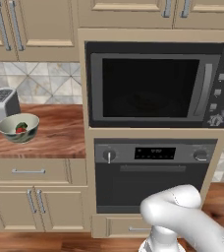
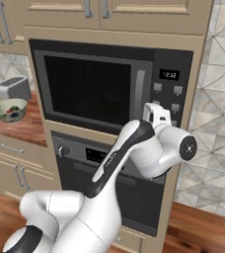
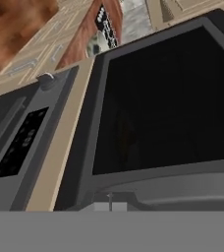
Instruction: Place the bowl containing the chicken drumstick and carrot in the microwave. Close the microwave door and press the start button to microwave the meal.
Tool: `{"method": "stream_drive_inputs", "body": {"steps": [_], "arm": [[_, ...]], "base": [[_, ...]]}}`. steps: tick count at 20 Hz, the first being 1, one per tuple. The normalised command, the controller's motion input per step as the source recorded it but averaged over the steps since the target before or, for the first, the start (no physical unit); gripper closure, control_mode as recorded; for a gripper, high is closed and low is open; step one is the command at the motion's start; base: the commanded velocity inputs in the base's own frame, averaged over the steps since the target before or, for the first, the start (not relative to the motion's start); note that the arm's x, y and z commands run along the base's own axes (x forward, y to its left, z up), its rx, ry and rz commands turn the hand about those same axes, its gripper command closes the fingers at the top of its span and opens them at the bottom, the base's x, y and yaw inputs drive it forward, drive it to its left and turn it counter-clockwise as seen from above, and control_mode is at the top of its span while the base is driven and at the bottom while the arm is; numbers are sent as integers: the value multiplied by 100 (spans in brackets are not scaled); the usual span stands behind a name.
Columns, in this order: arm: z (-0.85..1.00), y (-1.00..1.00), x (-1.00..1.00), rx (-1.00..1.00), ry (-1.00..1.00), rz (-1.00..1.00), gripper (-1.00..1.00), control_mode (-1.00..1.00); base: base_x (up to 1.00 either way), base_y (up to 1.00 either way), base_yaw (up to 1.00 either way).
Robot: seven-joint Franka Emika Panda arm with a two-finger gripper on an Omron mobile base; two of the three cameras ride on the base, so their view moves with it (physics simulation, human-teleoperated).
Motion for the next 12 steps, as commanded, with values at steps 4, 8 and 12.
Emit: {"method": "stream_drive_inputs", "body": {"steps": [4,8,12], "arm": [[-21,-1,38,0,-5,-1,100,-100],[-3,-11,31,1,-4,-1,100,-100],[0,-37,13,8,0,0,100,-100]], "base": [[0,0,0],[0,0,0],[0,0,0]]}}
